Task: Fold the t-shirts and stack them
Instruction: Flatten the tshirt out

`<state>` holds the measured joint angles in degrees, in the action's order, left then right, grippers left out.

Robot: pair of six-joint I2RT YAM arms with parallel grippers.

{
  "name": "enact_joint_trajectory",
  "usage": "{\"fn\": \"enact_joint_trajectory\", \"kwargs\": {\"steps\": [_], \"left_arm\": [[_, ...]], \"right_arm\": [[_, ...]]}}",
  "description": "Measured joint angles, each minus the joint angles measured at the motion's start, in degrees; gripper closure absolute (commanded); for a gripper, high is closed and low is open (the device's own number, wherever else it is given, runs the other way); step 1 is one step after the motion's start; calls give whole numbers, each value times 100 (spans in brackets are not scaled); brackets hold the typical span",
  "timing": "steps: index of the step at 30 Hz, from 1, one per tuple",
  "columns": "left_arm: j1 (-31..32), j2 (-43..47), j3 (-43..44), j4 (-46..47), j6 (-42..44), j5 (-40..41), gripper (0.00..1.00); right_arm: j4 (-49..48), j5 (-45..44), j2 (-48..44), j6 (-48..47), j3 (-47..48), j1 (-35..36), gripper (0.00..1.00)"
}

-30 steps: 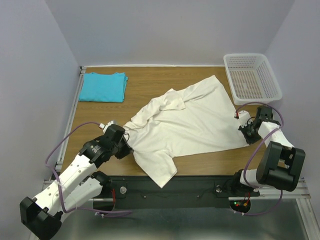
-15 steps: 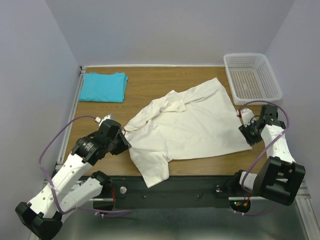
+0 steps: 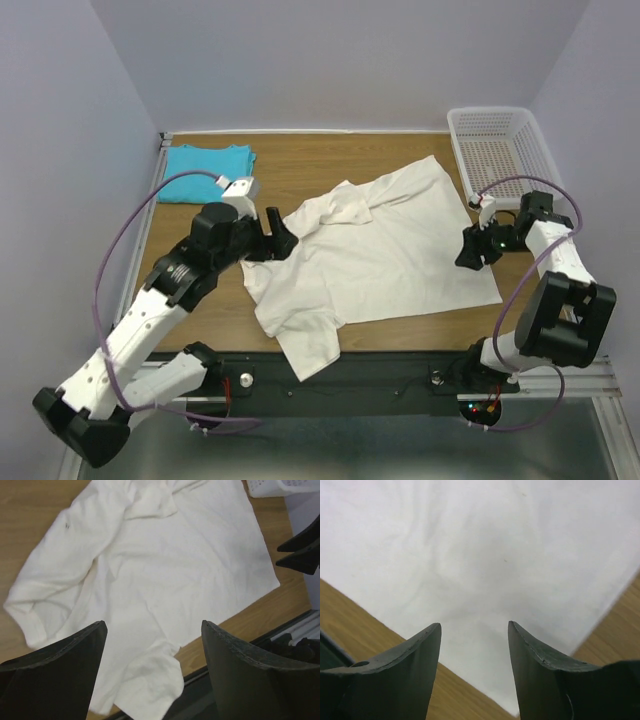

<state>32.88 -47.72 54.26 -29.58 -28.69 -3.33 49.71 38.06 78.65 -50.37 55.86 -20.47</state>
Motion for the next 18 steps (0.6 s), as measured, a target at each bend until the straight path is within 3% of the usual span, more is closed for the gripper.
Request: {"fn": "enact_joint_trajectory", "kwargs": {"steps": [4, 9, 13, 18], "left_arm": [[0, -1119, 350, 1285, 1462, -308, 11], [0, -3036, 1130, 2135, 3390, -675, 13], [0, -4148, 1779, 2240, 4323, -907, 16], [9, -5042, 2404, 2286, 4813, -1062, 25]], "right_arm": [[94, 1069, 695, 28, 87, 118, 39], [118, 1812, 1060, 190, 286, 225, 41], [-39, 1930, 1062, 538, 297, 291, 43], [-581, 1714, 966, 1182, 105, 302, 43]]}}
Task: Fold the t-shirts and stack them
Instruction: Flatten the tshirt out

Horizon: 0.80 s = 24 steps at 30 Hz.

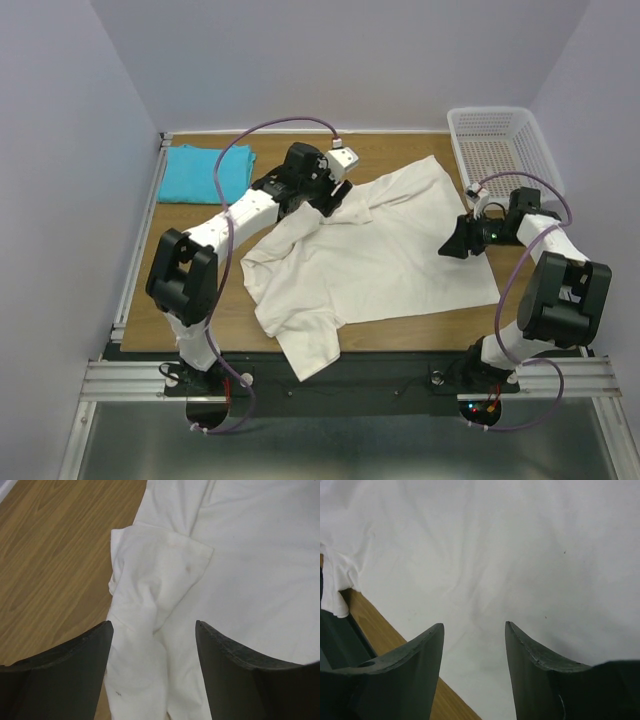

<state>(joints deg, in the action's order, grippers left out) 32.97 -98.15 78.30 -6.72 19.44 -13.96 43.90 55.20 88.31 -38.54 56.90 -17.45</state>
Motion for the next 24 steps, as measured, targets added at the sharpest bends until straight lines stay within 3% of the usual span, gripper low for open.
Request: {"fn": "enact_joint_trajectory", "kwargs": {"steps": [12, 24], "left_arm": [[872, -1812, 1209, -31, -50, 614, 36], [881, -2588, 1956, -160, -717, 1132, 42]], "right_arm": [[-533, -278, -59, 732, -61, 0, 43], [-584, -439, -59, 844, -157, 0, 43]]}}
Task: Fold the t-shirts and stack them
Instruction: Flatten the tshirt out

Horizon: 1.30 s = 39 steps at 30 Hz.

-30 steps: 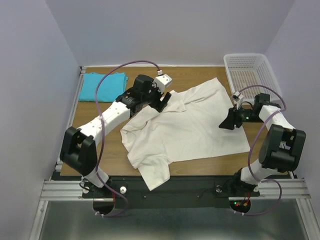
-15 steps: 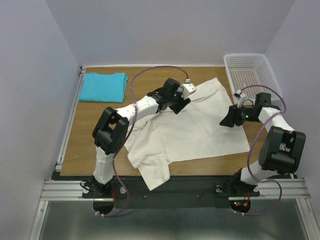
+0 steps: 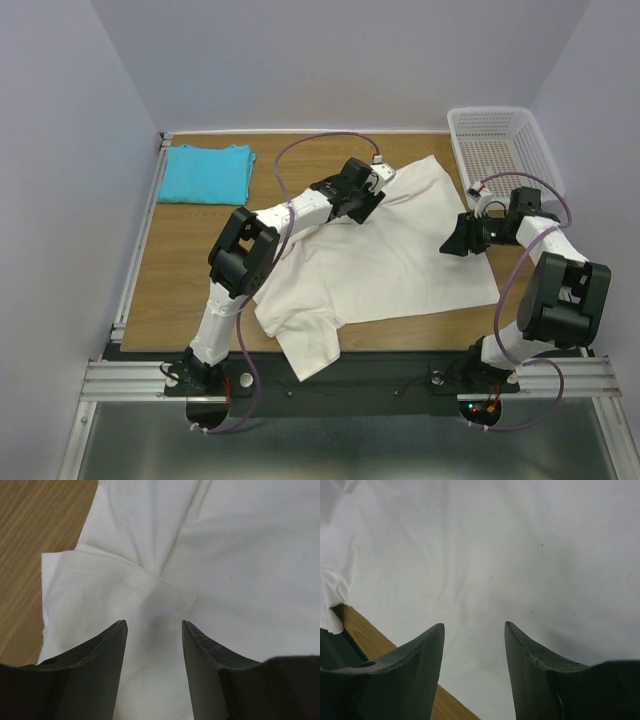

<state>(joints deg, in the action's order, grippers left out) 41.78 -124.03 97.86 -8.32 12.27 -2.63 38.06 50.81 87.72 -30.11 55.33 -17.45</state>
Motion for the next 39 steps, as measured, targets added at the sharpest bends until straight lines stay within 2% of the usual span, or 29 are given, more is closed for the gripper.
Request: {"fn": "enact_joint_trajectory", "kwargs": {"steps": [7, 12, 15, 17, 18, 20, 21, 29, 35, 36, 37, 39], "left_arm": [[24, -195, 44, -160, -85, 136, 48], [24, -267, 44, -177, -103, 162, 66], [24, -350, 55, -184, -98, 168, 70], [24, -409, 57, -192, -90, 199, 79], [24, -452, 83, -225, -81, 236, 88], [24, -494, 107, -243, -83, 278, 100], [24, -505, 120, -260, -66, 297, 100], [17, -433, 125, -245, -57, 514, 100], [-114, 238, -278, -105, -109, 551, 100], [-173, 398, -319, -87, -129, 516, 77], [-245, 529, -337, -68, -149, 496, 63], [-391, 704, -337, -2, -232, 535, 54]], "right_arm": [[-4, -26, 0, 15, 0, 0, 43], [-4, -31, 0, 17, 0, 0, 43], [-4, -37, 0, 20, 0, 0, 43], [-4, -44, 0, 20, 0, 0, 43], [-4, -46, 0, 20, 0, 0, 43], [-4, -46, 0, 20, 0, 0, 43], [-4, -46, 0, 20, 0, 0, 43], [-9, -48, 0, 17, 0, 0, 43], [-11, -76, 0, 17, 0, 0, 43], [-11, -81, 0, 17, 0, 0, 43], [-11, -85, 0, 17, 0, 0, 43], [-11, -87, 0, 17, 0, 0, 43]]}}
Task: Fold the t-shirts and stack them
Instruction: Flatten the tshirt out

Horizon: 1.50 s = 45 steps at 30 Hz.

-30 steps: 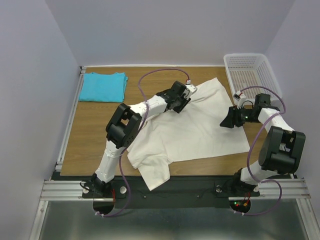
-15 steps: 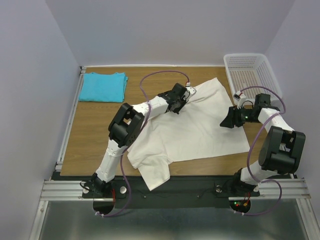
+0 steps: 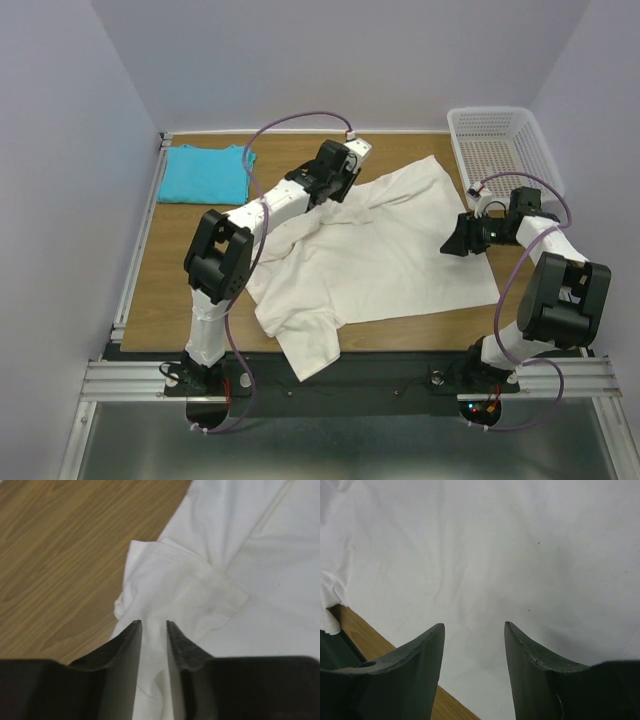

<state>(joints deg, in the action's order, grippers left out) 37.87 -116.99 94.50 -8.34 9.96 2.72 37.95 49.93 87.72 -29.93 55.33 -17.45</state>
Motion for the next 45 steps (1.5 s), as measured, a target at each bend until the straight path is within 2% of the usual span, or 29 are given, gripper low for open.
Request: {"fn": "enact_joint_trajectory", "kwargs": {"steps": [4, 8, 13, 23, 24, 26, 27, 28, 35, 40, 45], "left_arm": [[-334, 48, 131, -83, -48, 68, 50], [-590, -398, 787, -420, 2, 101, 49], [-570, -931, 1300, -741, 103, -35, 47], [-507, -1174, 1338, -1121, 247, -699, 46], [-507, -1187, 1366, -1145, 258, -713, 47], [-507, -1252, 1486, -1172, 267, -710, 65], [-507, -1281, 1521, -1178, 271, -708, 90], [-507, -1322, 1578, -1185, 262, -693, 99], [-518, -1370, 1633, -1163, 249, -374, 100], [-658, -831, 949, -802, -28, -280, 100], [-1425, 105, 367, -345, -573, -721, 100]], "right_arm": [[-7, -2, 0, -2, 0, 0, 43], [-7, -4, 0, -2, 0, 0, 43], [-9, -7, 0, 0, 0, 0, 43], [-13, -26, 0, -2, 0, 0, 43], [-13, -26, 0, 0, 0, 0, 43], [-13, -31, 0, 0, 0, 0, 43], [-13, -35, 0, 0, 0, 0, 43], [-13, -46, 0, 0, 0, 0, 43], [-15, -50, 0, -2, 0, 0, 43], [-24, -66, 0, -2, 0, 0, 43], [-28, -79, 0, -2, 0, 0, 43]]}}
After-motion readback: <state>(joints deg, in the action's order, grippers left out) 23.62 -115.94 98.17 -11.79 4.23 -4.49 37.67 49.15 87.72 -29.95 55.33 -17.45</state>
